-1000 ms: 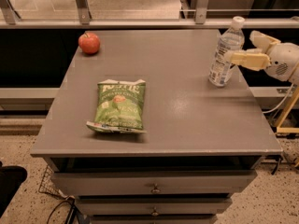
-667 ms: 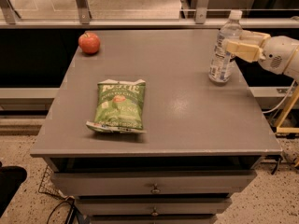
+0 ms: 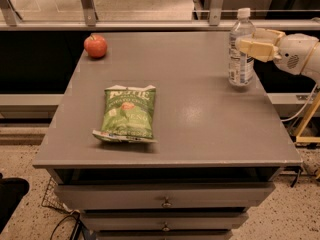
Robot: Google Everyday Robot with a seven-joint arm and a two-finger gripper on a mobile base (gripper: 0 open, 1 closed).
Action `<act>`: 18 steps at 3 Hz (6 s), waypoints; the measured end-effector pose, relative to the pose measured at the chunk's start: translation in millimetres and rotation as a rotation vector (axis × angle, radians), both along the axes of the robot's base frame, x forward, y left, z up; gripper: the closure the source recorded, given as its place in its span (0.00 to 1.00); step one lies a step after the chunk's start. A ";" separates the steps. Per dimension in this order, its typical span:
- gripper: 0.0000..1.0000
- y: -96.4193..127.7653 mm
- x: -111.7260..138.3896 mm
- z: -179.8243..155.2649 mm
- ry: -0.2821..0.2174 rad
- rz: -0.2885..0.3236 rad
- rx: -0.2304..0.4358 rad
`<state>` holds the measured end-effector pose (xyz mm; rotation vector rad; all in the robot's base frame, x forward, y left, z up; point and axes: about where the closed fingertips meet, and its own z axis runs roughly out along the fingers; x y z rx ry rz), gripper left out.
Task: Move blue plastic bottle near apple
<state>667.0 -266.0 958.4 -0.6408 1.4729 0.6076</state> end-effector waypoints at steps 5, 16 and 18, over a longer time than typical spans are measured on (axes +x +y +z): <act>1.00 121.8 18.2 83.2 -0.131 0.039 0.034; 1.00 367.4 95.0 -3.1 -0.219 0.278 0.073; 0.82 373.5 98.8 -21.5 -0.191 0.293 0.034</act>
Offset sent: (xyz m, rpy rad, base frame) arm 0.0005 0.0019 0.0001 0.0002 -0.0001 0.0030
